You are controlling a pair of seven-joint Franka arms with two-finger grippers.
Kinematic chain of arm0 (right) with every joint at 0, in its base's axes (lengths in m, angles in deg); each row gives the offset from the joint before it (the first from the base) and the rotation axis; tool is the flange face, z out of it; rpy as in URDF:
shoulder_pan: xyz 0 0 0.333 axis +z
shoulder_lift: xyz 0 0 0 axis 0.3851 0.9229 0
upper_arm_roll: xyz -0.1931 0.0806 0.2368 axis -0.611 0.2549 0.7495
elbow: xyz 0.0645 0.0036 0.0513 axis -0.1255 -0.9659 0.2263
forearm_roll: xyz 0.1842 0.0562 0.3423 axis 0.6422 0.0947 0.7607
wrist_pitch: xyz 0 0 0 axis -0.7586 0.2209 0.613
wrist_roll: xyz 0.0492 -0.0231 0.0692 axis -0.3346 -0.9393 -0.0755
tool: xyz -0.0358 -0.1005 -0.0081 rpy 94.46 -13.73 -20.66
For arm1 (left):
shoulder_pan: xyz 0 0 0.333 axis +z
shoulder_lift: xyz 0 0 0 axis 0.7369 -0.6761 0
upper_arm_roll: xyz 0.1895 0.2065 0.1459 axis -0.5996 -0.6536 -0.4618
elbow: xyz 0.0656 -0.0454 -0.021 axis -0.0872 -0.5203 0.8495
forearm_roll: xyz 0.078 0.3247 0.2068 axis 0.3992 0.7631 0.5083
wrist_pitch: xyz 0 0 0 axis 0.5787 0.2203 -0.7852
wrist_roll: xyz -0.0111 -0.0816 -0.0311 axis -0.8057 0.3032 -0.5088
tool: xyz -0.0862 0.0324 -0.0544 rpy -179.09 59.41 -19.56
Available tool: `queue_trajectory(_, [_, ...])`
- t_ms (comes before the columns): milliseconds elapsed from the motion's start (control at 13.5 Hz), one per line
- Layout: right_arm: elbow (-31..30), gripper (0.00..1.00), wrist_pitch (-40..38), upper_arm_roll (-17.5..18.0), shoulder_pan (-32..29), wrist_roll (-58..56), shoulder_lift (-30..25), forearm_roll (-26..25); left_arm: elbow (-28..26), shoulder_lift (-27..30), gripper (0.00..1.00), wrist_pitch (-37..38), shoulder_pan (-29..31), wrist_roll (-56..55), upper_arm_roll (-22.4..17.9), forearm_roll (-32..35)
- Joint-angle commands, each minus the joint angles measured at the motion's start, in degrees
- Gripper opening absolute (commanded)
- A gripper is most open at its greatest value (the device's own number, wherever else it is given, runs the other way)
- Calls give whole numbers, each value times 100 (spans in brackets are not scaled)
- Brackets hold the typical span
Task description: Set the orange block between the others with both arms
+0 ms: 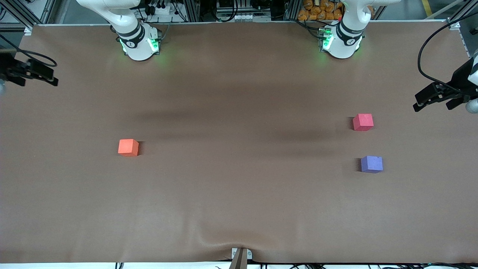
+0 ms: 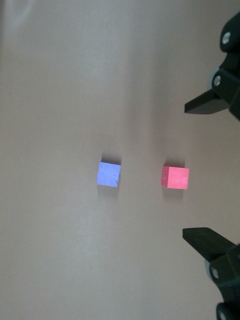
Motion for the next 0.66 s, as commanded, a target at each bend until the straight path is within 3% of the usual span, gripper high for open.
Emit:
queue_trajectory(0, [-205, 100, 140, -66, 199, 85, -78, 35, 89, -42, 100, 99, -3, 116, -19, -62])
queue_trajectory(591, [-354, 100, 394, -57, 410, 50, 1046, 44, 98, -68, 100, 99, 6, 134, -19, -62])
